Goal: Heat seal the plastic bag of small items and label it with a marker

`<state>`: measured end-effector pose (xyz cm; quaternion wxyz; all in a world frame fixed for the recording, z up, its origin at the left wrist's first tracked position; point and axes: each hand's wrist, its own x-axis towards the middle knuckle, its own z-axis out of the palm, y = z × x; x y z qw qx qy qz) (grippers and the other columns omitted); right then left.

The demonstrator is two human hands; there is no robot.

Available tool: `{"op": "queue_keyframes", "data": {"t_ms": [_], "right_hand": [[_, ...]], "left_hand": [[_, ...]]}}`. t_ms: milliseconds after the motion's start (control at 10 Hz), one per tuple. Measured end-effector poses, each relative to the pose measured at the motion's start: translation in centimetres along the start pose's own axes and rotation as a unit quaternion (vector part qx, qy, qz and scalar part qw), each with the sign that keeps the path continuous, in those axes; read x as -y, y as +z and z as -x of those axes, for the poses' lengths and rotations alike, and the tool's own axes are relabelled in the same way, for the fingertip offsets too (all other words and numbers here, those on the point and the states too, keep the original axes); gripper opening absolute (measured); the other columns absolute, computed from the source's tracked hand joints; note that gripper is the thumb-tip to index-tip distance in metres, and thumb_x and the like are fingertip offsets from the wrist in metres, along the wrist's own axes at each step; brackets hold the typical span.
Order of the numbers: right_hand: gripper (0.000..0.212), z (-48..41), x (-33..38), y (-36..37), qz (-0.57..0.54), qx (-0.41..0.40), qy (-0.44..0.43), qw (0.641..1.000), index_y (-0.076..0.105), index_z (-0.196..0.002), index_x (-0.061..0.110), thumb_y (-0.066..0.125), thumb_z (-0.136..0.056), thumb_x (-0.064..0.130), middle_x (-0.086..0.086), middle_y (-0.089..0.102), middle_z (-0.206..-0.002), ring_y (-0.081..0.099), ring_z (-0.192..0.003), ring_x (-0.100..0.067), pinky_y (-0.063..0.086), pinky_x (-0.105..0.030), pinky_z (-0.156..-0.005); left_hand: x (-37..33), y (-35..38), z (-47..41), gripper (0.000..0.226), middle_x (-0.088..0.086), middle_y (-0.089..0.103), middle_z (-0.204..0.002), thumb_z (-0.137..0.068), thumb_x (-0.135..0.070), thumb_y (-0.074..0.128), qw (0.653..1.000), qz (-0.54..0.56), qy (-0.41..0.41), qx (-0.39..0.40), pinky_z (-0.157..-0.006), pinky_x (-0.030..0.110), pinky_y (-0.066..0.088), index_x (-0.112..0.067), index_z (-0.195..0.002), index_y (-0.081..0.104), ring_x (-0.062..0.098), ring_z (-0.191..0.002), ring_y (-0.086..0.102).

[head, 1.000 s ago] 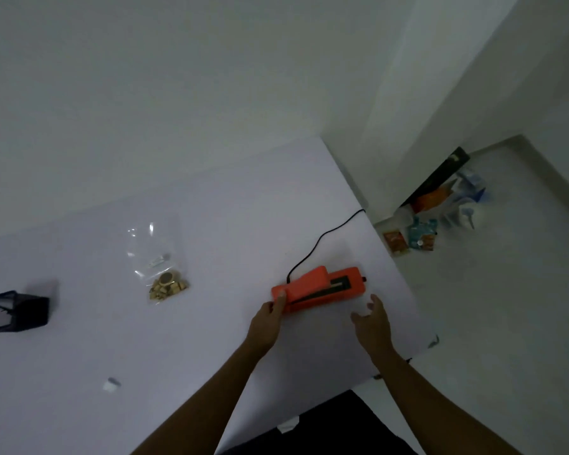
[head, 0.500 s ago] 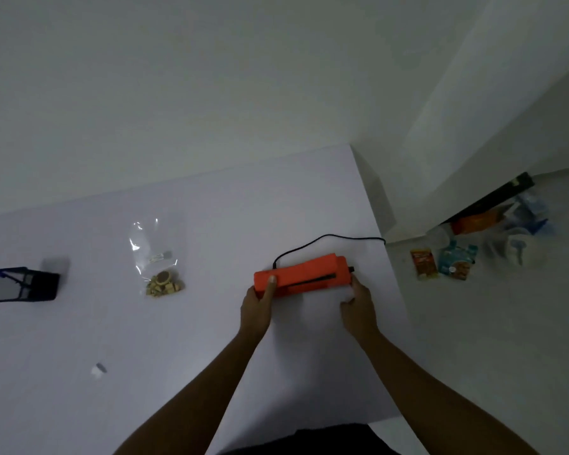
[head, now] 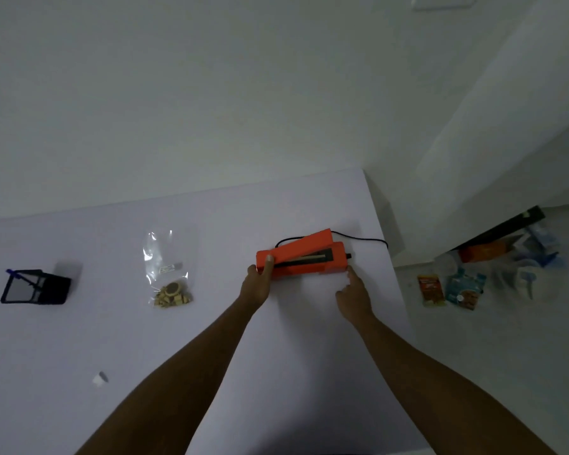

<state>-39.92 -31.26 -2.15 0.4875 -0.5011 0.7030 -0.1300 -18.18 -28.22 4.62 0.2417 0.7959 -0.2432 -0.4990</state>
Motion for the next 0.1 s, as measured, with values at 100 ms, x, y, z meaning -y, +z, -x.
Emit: {"op": "queue_keyframes", "data": {"t_ms": [100], "right_hand": [[0.067, 2.08, -0.19, 0.73, 0.006, -0.024, 0.029, 0.999, 0.029, -0.151, 0.014, 0.054, -0.089, 0.0, -0.016, 0.038, -0.151, 0.045, -0.133, -0.033, 0.042, -0.044, -0.109]], "left_hand": [[1.71, -0.82, 1.77, 0.082, 0.018, 0.031, -0.156, -0.094, -0.064, 0.028, 1.0, -0.001, 0.002, 0.004, -0.114, 0.046, 0.03, -0.006, -0.151, 0.022, 0.035, -0.142, 0.034]]}}
